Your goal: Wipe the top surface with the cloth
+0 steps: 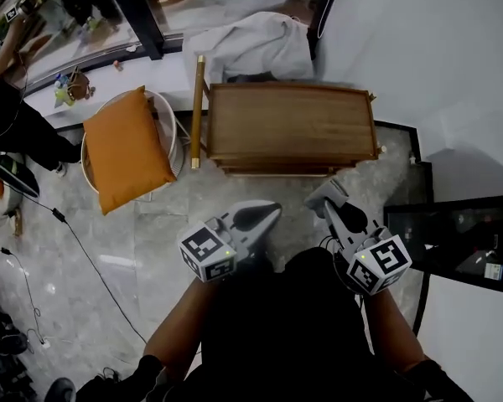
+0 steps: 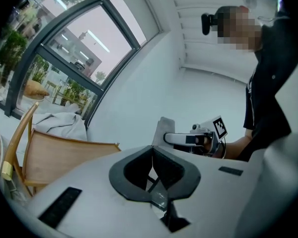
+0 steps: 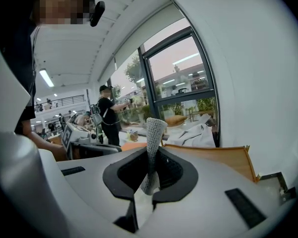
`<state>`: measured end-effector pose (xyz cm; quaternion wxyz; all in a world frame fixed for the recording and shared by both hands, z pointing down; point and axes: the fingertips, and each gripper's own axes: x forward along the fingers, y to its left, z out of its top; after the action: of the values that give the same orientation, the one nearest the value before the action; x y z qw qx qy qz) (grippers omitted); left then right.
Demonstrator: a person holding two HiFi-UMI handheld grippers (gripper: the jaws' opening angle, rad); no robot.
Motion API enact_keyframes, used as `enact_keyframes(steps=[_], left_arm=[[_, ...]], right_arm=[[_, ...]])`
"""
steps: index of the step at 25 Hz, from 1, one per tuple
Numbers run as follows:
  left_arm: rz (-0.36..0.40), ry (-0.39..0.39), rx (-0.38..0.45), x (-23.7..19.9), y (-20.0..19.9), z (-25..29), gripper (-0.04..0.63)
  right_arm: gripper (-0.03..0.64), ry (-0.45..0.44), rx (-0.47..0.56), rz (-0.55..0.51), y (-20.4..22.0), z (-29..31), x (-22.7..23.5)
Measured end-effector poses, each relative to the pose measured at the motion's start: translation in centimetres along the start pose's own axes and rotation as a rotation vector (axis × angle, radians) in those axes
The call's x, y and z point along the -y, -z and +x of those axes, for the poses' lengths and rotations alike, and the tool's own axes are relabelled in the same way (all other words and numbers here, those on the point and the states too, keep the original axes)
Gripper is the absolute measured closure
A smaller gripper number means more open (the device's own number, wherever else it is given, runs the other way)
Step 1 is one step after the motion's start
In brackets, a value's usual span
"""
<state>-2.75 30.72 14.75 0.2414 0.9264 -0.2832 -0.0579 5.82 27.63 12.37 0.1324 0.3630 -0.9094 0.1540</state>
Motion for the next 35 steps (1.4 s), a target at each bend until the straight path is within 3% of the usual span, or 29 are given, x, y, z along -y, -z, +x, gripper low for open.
enact_keyframes(steps=[5, 12, 24, 35], left_arm=[[-0.046, -0.054, -0.002, -3.3, -0.5, -0.2, 0.583], [-0.058, -0.111, 0.014, -7.8, -1.4, 2.3, 0.584], [-0.033, -0.272, -0.020, -13.6, -5.9, 9.6, 0.583], [0.001, -0.489, -0.015, -18.0, -8.8, 11.1, 0.583]], right_arm=[[0.580, 0.015, -0.031, 0.015, -0.5, 2.6, 2.0], [0.580, -0.032, -0.048, 0.028, -1.3, 7.1, 6.3], [0.580, -0.254, -0.097, 0.043, -3.7, 14.6, 12.8], [0.580, -0.423, -0.085, 0.020, -6.0, 18.7, 15.2]])
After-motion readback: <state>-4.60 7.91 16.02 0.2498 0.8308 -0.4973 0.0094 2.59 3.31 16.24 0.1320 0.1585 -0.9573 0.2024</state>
